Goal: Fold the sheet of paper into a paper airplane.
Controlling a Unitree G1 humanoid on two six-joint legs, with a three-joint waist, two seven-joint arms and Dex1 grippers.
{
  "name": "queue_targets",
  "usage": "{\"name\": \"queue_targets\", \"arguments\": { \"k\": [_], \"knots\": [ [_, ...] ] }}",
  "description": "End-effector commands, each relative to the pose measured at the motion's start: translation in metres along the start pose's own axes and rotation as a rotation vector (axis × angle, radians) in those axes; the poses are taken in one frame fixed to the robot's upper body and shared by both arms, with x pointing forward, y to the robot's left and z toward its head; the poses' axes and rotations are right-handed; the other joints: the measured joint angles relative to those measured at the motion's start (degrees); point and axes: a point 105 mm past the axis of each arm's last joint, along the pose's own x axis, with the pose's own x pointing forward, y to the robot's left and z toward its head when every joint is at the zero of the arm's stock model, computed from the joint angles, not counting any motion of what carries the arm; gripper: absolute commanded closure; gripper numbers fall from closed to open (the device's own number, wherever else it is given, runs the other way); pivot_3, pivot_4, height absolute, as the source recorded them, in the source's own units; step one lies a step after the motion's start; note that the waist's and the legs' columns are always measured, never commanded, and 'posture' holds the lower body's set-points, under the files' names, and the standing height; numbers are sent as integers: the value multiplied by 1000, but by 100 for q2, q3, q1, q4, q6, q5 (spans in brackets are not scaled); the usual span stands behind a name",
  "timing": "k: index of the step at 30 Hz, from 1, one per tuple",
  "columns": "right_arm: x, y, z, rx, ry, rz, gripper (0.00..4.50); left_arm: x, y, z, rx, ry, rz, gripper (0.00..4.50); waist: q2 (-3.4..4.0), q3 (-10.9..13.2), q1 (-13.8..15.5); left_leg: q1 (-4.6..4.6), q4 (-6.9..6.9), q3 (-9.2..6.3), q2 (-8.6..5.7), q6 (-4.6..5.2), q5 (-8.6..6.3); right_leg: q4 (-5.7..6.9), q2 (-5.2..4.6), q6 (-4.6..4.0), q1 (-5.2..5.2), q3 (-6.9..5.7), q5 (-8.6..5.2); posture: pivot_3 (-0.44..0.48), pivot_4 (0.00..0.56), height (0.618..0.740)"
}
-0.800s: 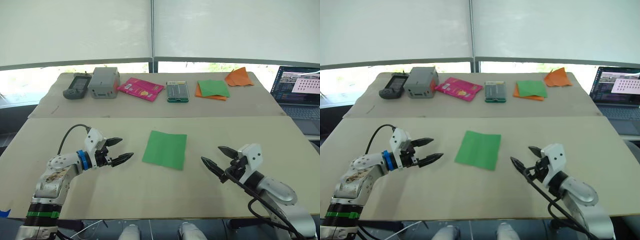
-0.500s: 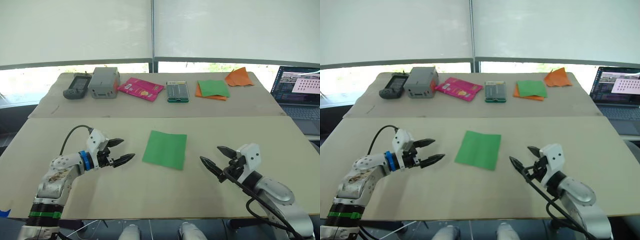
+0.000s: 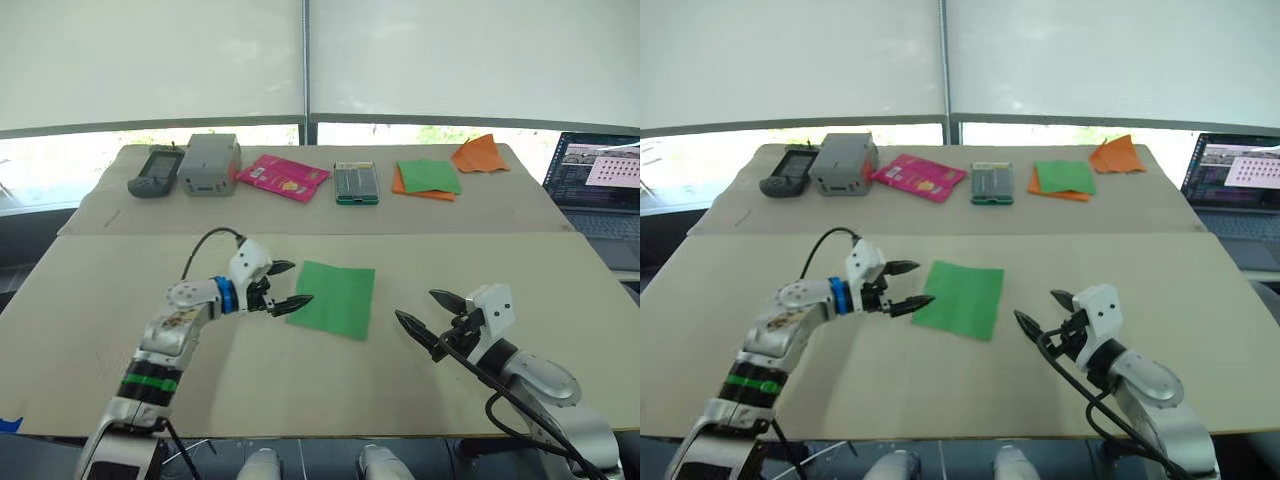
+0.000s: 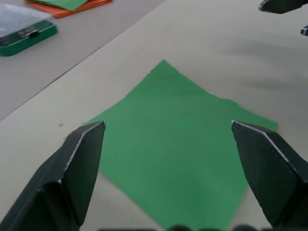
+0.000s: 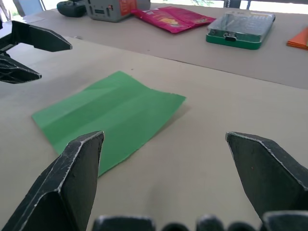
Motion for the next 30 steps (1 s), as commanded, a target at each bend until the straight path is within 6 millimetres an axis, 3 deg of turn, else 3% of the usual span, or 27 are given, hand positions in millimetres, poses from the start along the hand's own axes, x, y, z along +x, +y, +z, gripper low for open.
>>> {"name": "queue_targets", "arguments": {
  "k": [1, 10, 18, 22, 26, 30],
  "knots": [
    [5, 6, 12, -27, -42, 10, 0, 8, 1, 1, 43, -5, -55, 1489, 5, -3, -17, 0, 0, 0, 0, 0, 0, 0, 0, 0, 0, 0, 0, 0, 150, 740],
    [14, 8, 12, -42, -26, 6, 0, 23, 17, -17, 98, 96, -62, 4468, 5, -4, 27, -10, 12, -7, -3, 1, 1, -3, 3, 8, -2, 0, 4, 0, 150, 740],
    [21, 5, 11, -45, -9, -14, 0, 34, 13, -40, 137, 203, -105, 4468, 7, -6, 34, -16, 16, -10, -4, 1, 1, 0, 3, 11, -2, -1, 6, 0, 150, 740],
    [27, -3, 2, -36, 57, -59, 0, 31, 10, -62, 176, 310, -115, 4468, 6, -37, 33, -14, 20, -10, -4, 1, 1, 0, 3, 11, 3, -1, 5, 0, 150, 740],
    [31, -4, -10, -30, 128, -66, 0, 32, 9, -62, 168, 290, -116, 4468, 7, -68, 31, -9, 20, -11, -4, 1, 1, 5, 3, 11, 4, -1, 5, 0, 150, 740],
    [33, -2, -17, -35, 156, -63, 1183, 32, 8, -61, 159, 275, -116, 4500, 8, -71, 30, -13, 24, -10, -4, 1, 1, 7, 3, 12, 3, -1, 4, 0, 150, 740]
  ]
}}
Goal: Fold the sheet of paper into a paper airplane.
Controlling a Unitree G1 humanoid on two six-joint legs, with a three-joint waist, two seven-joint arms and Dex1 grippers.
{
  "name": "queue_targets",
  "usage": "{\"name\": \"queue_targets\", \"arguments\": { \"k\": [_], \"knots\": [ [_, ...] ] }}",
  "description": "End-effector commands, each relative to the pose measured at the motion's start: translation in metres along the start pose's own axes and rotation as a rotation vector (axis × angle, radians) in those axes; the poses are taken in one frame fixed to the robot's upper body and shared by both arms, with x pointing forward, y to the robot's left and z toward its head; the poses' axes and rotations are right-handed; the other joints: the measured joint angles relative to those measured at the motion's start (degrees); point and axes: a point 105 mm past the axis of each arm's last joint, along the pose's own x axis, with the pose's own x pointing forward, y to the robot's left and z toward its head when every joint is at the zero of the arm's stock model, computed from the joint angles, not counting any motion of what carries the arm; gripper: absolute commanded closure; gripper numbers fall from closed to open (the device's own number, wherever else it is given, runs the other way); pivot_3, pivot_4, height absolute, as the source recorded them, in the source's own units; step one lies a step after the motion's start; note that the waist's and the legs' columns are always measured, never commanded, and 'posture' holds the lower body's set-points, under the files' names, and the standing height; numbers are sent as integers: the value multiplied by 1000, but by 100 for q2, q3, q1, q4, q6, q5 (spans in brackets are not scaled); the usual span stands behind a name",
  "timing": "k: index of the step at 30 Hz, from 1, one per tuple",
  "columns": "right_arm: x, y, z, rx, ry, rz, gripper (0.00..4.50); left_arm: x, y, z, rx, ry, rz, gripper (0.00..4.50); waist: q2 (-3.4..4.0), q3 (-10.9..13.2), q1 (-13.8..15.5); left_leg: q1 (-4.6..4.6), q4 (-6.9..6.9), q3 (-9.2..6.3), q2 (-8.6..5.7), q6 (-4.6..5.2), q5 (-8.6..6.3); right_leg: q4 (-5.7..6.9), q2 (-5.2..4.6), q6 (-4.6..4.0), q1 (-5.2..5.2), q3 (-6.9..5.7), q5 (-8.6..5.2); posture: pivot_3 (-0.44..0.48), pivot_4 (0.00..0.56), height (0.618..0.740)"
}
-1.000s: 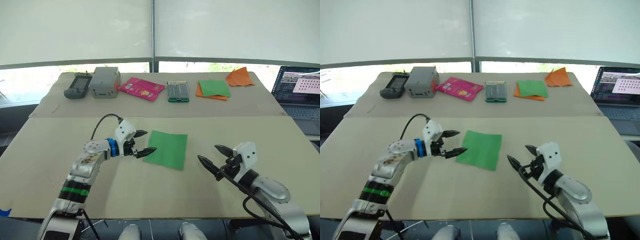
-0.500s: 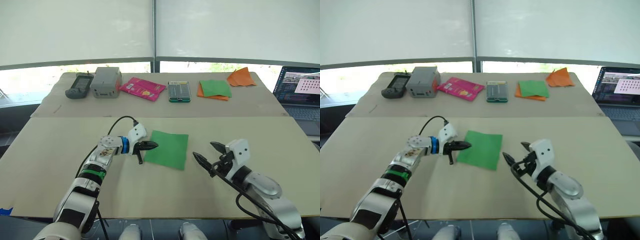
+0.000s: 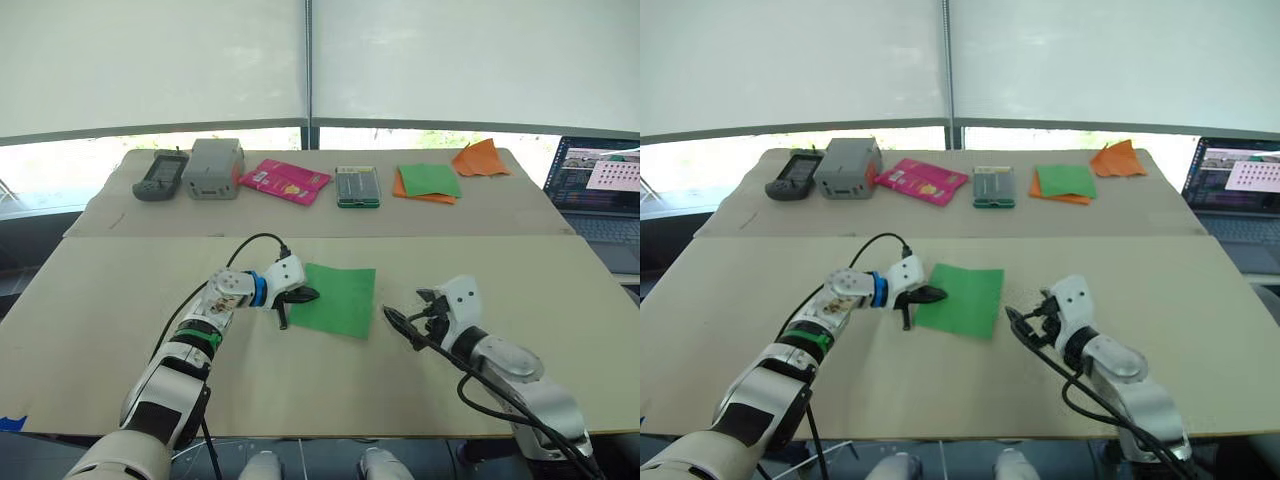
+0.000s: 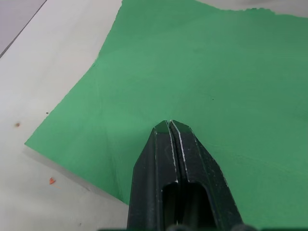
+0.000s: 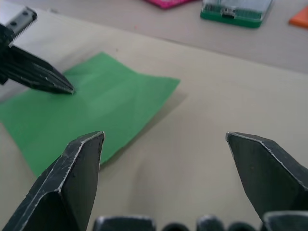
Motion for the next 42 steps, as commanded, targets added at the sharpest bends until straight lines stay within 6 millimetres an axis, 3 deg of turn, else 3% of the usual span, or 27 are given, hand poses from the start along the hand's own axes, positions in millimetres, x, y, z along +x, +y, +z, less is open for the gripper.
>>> {"name": "queue_targets", "arguments": {
  "k": [1, 9, 10, 17, 23, 28, 39, 42],
  "knots": [
    [2, 3, 9, -25, -26, 11, 1509, 1, -10, -18, -43, 55, -24, 4500, 1, -1, -4, 0, 0, 0, 0, 0, 0, 1, 0, 0, -1, 0, 0, 0, 150, 740],
    [13, 9, -6, -44, 53, 34, 4303, 0, -12, -20, -47, 58, -25, 4500, 1, -4, -11, 0, 2, -2, 0, 0, 0, 3, 1, 1, 0, 0, 0, 0, 150, 740],
    [15, 11, -8, -40, 67, 42, 4483, 0, -12, -20, -48, 58, -25, 4500, 2, -4, -14, 0, 1, -2, 0, 0, 0, 3, 1, 1, 0, 0, 0, 0, 150, 740],
    [28, 13, -16, -41, 104, 50, 4483, -2, -13, -22, -54, 60, -26, 4500, 1, -11, -29, 1, 1, -3, 0, 0, 0, 4, 2, 2, 0, 0, 0, 0, 150, 740],
    [56, 38, -3, -29, 57, 139, 4483, -2, -14, -22, -59, 59, -27, 4500, 1, -23, -41, 5, 0, -5, 0, 1, 0, 8, 6, 2, 1, 0, 0, 0, 150, 740],
    [68, 40, 11, -1, 0, 142, 4483, -1, -15, -21, -63, 54, -27, 4500, 2, -24, -41, 2, 2, -6, 0, 1, 0, 8, 6, 2, 1, 0, 0, 0, 150, 740],
    [59, 31, 45, 1, -101, 137, 4483, -3, -14, -20, -68, 53, -21, 4500, 3, -24, -37, 1, 1, -6, 0, 1, 0, 10, 6, 3, 0, 0, 0, 0, 150, 740],
    [54, 39, 48, -7, -95, 187, 4483, -4, -13, -20, -68, 53, -16, 4500, 3, -24, -41, -1, 1, -7, 0, 1, 0, 9, 6, 3, -1, 0, 0, 0, 150, 740]
  ]
}}
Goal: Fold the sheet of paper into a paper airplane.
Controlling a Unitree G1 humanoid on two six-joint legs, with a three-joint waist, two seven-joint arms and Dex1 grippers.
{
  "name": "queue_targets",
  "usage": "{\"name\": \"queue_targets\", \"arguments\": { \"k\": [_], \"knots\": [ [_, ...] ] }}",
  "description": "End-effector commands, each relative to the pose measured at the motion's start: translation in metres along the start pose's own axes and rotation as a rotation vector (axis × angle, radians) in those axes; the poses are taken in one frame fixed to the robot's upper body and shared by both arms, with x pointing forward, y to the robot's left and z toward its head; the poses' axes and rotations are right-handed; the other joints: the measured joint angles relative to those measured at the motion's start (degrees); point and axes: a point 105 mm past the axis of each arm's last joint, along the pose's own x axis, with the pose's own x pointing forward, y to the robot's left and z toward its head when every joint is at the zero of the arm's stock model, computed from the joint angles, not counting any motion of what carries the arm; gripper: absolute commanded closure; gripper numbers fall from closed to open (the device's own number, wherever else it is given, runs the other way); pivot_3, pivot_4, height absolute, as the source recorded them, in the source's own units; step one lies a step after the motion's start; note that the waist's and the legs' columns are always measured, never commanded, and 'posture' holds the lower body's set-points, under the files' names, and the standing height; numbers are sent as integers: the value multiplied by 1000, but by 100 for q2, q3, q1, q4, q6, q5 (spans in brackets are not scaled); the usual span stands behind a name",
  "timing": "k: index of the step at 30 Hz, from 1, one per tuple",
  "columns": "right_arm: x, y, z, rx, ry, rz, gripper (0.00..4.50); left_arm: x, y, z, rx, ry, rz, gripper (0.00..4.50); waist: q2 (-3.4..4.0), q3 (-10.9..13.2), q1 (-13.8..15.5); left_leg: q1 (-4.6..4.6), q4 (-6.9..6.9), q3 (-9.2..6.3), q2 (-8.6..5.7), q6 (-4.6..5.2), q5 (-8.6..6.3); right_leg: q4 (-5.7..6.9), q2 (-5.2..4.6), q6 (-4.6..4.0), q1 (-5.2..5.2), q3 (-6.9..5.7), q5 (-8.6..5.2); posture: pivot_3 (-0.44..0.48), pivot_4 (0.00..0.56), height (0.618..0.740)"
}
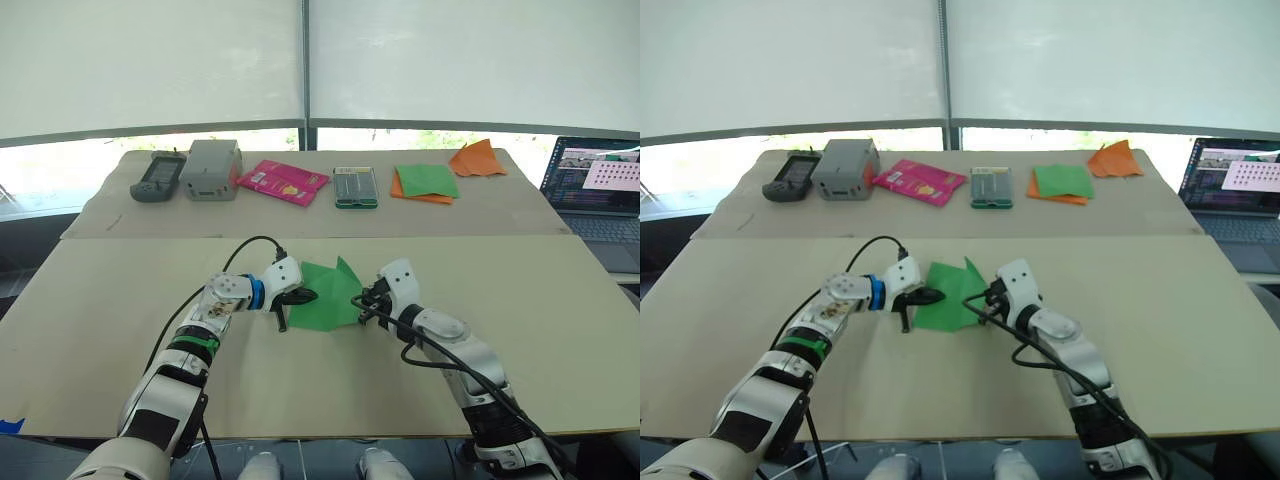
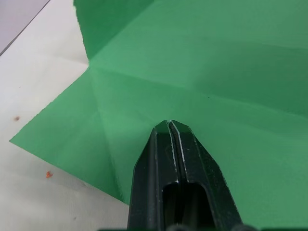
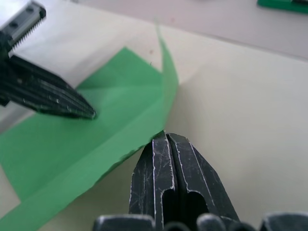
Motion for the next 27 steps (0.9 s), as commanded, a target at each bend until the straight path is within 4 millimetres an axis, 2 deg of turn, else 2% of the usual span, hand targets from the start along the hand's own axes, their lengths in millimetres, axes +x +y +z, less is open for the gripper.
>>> {"name": "queue_targets", "arguments": {
  "k": [1, 4, 7, 16, 22, 27],
  "knots": [
    [-4, 12, 19, -11, -51, 66, 4483, -1, -9, -17, -36, 62, -31, 4500, 0, 0, -4, 1, 0, 0, 0, 0, 0, 0, 0, 0, 0, 0, 0, 0, 150, 740],
    [3, 33, 18, -2, -34, 144, 4483, -2, -9, -17, -36, 64, -28, 4500, 1, -1, -7, 3, -1, -1, 0, 0, 0, 3, 1, 0, 0, 0, 0, 0, 150, 740],
    [13, 42, 13, 5, -15, 151, 4483, -2, -8, -18, -38, 64, -26, 4500, 1, -1, -9, 2, -1, -1, 0, 0, 0, 3, 1, 0, -1, 0, 0, 0, 150, 740],
    [40, 52, 11, 10, 19, 149, 4483, -8, -7, -19, -45, 65, -13, 4500, 2, -1, -13, 1, 0, -1, 0, 0, 0, 6, 1, 0, -5, 0, 0, 0, 150, 740],
    [51, 60, -6, -4, 97, 166, 4483, -14, -3, -18, -50, 64, 13, 4500, 3, -1, -26, 2, -1, -2, 1, 0, 0, 7, 3, 0, -5, -1, 0, 0, 150, 740],
    [53, 61, -18, 5, 156, 164, 4483, -27, 10, -11, -44, 54, 63, 4500, 3, -2, -76, 5, -2, -4, 2, 0, 0, 12, 5, 0, -5, -1, 0, 0, 150, 740]
  ]
}}
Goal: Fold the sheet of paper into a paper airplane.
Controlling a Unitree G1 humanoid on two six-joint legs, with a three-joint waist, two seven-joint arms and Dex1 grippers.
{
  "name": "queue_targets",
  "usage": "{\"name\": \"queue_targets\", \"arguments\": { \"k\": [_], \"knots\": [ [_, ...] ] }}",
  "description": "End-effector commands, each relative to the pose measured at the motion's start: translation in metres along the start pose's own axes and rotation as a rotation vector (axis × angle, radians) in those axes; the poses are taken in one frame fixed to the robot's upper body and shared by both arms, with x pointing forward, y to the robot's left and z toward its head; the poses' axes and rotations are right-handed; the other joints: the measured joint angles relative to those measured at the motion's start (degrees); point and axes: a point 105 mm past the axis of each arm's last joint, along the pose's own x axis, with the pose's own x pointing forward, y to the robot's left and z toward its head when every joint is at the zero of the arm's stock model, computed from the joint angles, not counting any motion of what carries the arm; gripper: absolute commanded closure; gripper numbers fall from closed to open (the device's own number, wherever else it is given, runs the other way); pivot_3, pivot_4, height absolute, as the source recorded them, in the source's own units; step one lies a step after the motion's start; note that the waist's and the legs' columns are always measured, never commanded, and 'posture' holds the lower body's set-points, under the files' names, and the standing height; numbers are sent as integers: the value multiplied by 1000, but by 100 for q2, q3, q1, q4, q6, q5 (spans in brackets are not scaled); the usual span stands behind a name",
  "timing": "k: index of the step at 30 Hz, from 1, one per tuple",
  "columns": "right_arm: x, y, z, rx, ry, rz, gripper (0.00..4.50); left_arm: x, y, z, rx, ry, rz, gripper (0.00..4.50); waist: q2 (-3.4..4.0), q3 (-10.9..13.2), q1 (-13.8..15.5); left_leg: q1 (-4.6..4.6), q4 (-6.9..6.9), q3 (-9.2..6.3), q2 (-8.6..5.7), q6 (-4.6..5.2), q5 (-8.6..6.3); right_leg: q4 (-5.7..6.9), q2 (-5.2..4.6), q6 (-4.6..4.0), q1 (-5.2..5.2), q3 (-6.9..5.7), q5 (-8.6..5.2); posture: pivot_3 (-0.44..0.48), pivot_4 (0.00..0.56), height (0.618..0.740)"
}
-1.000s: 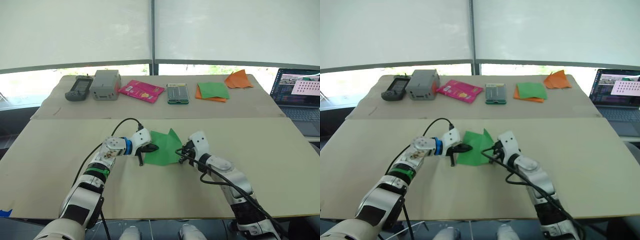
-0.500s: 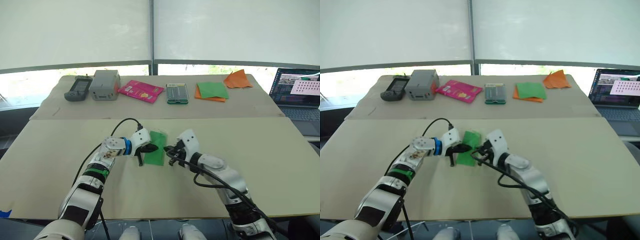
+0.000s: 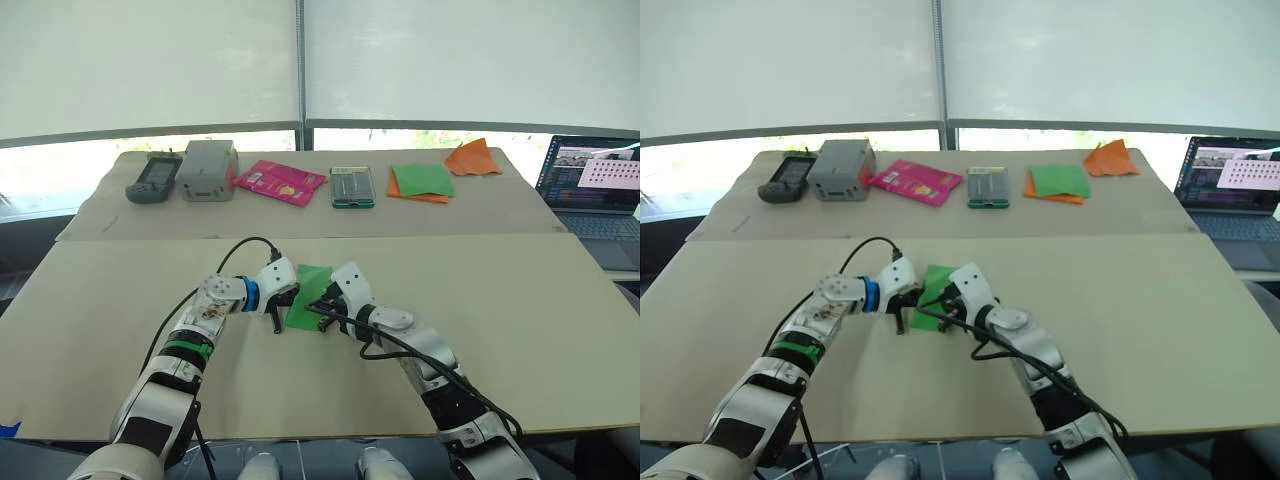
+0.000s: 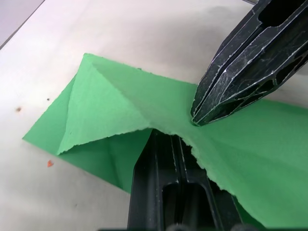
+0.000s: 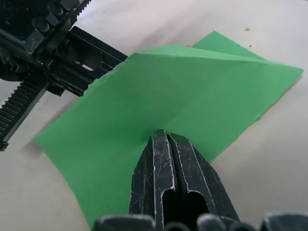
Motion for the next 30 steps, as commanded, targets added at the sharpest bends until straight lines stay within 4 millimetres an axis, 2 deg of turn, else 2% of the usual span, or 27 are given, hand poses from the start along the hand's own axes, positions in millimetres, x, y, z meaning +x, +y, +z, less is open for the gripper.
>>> {"name": "queue_targets", "arguments": {
  "k": [1, 9, 13, 16, 18, 23, 30],
  "knots": [
    [3, 3, -1, 0, 14, 3, 4483, -13, 7, -4, -11, 26, 34, 4500, 0, 0, -33, 0, 0, -1, 0, 0, 0, 1, 0, 0, 0, 0, 0, 0, 150, 740],
    [6, 6, -1, -4, 15, 8, 4483, -55, 27, 22, -83, -81, 107, 4500, 3, 3, -94, -4, -5, -6, 1, 0, 0, 3, 1, 0, -5, -2, -1, 0, 150, 740],
    [7, 6, 0, -6, 13, 7, 4483, -63, 33, 38, -150, -172, 95, 4500, 3, 2, -78, -3, -2, -6, 1, 0, 0, 2, 0, 0, -2, -4, -1, 0, 150, 740],
    [8, 6, 1, -9, 12, 6, 4483, -58, 31, 49, -196, -233, 49, 4500, 3, 3, -82, -3, -3, -6, 1, 0, 0, 2, 0, 0, -2, -5, -1, 0, 150, 740],
    [8, 6, 2, -9, 8, 3, 4483, -40, 23, 46, -201, -219, -4, 4500, 3, 2, -72, -4, -2, -7, 1, 0, 0, 2, 0, 0, -2, -6, -1, 0, 150, 740],
    [8, 6, 3, -12, 6, 1, 4483, -12, 13, 33, -178, -145, -45, 4500, 3, 3, -85, -5, -1, -7, 1, 0, 0, 0, 1, 0, -3, -6, -1, 0, 150, 740],
    [6, 7, 3, -10, 5, -4, 4483, -11, 14, 11, -161, -70, -12, 4500, 2, 3, -90, -6, -3, -9, 1, 0, 0, -1, 2, 0, -4, -6, -1, 0, 150, 740]
  ]
}}
